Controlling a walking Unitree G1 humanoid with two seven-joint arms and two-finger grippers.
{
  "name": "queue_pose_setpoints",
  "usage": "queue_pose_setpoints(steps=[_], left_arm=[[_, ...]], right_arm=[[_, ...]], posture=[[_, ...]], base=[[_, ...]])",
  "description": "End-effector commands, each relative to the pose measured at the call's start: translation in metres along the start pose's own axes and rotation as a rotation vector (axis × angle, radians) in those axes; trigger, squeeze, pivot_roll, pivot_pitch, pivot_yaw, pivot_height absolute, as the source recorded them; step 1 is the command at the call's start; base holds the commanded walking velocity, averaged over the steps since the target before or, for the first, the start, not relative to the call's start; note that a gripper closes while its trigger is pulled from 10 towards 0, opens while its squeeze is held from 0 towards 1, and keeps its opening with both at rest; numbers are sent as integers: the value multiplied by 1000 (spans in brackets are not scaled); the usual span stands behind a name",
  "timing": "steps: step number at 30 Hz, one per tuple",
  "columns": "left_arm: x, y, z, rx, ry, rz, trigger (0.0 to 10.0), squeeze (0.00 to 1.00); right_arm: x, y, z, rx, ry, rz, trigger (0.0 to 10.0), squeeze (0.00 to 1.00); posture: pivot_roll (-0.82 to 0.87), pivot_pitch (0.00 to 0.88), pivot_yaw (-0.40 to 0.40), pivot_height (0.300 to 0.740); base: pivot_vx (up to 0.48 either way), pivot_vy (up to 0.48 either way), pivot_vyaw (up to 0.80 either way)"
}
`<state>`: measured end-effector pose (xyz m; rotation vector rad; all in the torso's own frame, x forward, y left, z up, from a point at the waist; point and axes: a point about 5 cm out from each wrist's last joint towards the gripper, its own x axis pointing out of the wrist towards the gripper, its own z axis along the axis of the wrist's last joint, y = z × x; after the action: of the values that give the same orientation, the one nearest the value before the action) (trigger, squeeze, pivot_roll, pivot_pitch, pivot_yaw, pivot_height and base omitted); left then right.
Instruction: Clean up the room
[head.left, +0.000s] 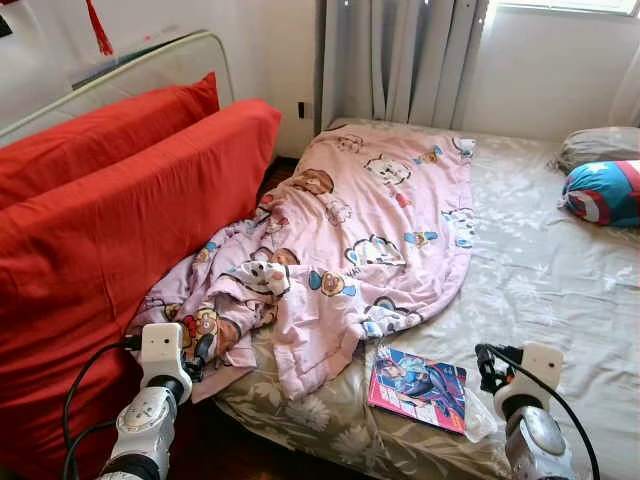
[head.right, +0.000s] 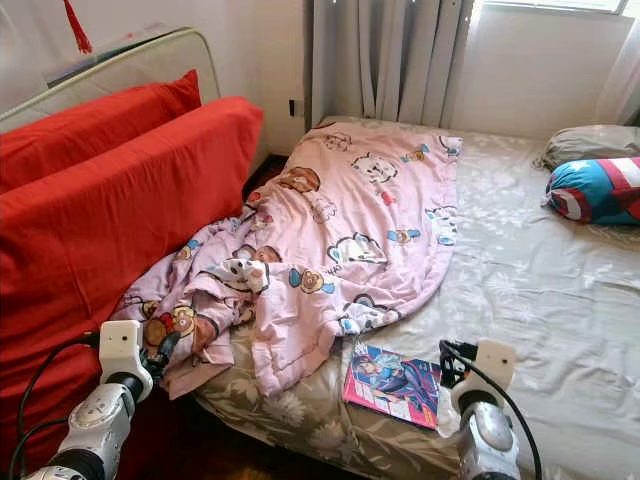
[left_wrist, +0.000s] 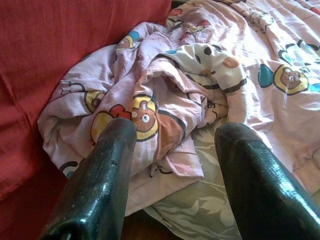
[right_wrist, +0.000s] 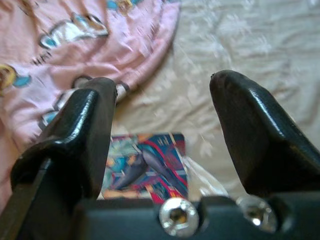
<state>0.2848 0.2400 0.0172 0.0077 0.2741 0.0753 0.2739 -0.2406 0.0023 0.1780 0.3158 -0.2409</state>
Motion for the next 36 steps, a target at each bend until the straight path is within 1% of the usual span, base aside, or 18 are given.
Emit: queue_pose_setpoints(steps=[1,3,4,6,12,15,18,21,30,36], left_arm=[[3,-3,6,-10,-29,2,10000,0],[4,-3,7,-11,-33,0,10000,0],[5,-5,10,-12,-47,-6,10000,0],[7,-7,13,-11,-59,-13,10000,0],[7,-7,15,-14,-66,-14,10000,0],[8,-7,16,-14,-70,-16,10000,0],[9,-8,19,-14,-78,-17,10000,0],[10,-8,21,-15,-87,-18,10000,0],[11,-9,22,-38,-93,-18,10000,0],[10,-9,19,-37,-82,-17,10000,0]], right_arm=[[2,-1,5,-8,-11,-2,10000,0],[2,0,5,-12,-12,-1,10000,0],[2,-1,5,-15,-15,0,10000,0],[1,-1,5,-11,-28,-1,10000,0],[0,0,2,-13,-15,3,10000,0],[2,3,4,3,-15,10,10000,0],[3,4,5,20,-14,21,10000,0],[3,4,5,-5,-17,13,10000,0],[3,3,5,0,-23,10,10000,0],[3,6,5,1,-23,13,10000,0]], posture=[[-14,0,-8,711],[-14,0,-8,706],[-13,0,-8,696],[-12,0,-8,696],[-11,0,-7,696],[-12,0,-6,696],[-12,0,-7,681],[-12,0,-7,662],[-10,0,-6,662],[-9,0,-6,662]], base=[[0,0,0],[0,0,0],[0,0,0],[0,0,0],[0,0,0],[0,0,0],[0,0,0],[0,0,0],[0,0,0],[0,0,0]])
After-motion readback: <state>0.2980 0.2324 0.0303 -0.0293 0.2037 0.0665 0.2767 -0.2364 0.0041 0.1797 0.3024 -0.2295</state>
